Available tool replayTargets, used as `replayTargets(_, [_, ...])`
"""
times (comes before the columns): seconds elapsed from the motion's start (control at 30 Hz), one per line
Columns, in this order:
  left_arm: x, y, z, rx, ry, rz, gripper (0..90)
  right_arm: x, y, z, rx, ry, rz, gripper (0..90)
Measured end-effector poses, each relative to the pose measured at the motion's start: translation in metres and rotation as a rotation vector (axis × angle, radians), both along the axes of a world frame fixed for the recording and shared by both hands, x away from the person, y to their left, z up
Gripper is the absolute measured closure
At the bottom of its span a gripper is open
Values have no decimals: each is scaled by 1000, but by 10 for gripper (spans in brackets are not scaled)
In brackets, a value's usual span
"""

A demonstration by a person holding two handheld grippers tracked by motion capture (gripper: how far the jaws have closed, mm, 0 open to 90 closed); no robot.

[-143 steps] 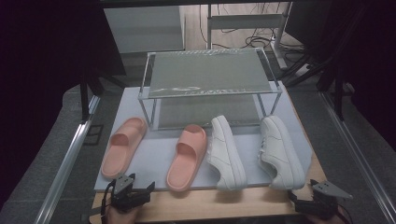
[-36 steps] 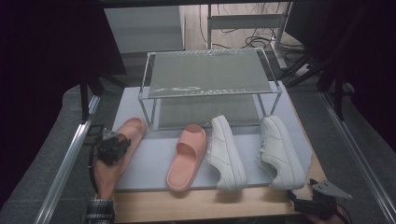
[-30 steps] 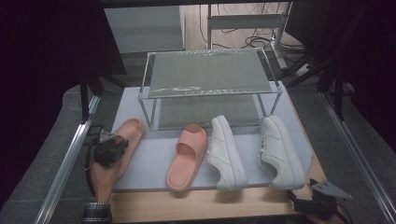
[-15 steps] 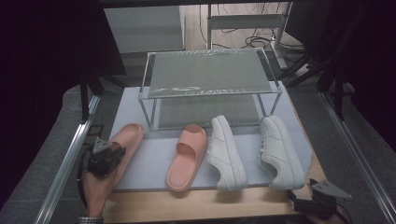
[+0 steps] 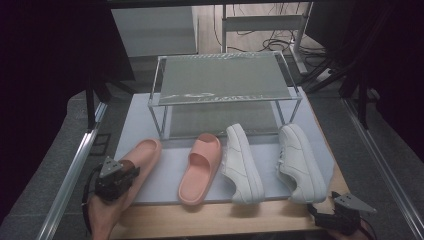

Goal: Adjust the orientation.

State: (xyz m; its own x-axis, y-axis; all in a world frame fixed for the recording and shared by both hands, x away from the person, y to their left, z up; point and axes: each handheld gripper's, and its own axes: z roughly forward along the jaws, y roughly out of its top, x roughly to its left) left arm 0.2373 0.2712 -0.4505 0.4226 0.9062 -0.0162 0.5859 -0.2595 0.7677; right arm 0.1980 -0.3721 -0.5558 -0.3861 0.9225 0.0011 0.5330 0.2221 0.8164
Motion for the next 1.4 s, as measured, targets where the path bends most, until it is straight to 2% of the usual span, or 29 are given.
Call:
replayTargets(0.23, [1, -15, 3, -2, -7, -41, 857, 0, 0, 0, 0, 0, 0, 0])
replayTargets(0.6, [18, -39, 1, -22, -19, -59, 855, 0, 0, 0, 0, -2, 1, 0])
replayTargets(1.13, [53, -70, -6, -53, -40, -32, 856, 0, -1, 0, -1, -4, 4, 0])
replayTargets(1.4, [72, -86, -7, -43, -51, -23, 856, 0, -1, -1, 0, -6, 5, 0])
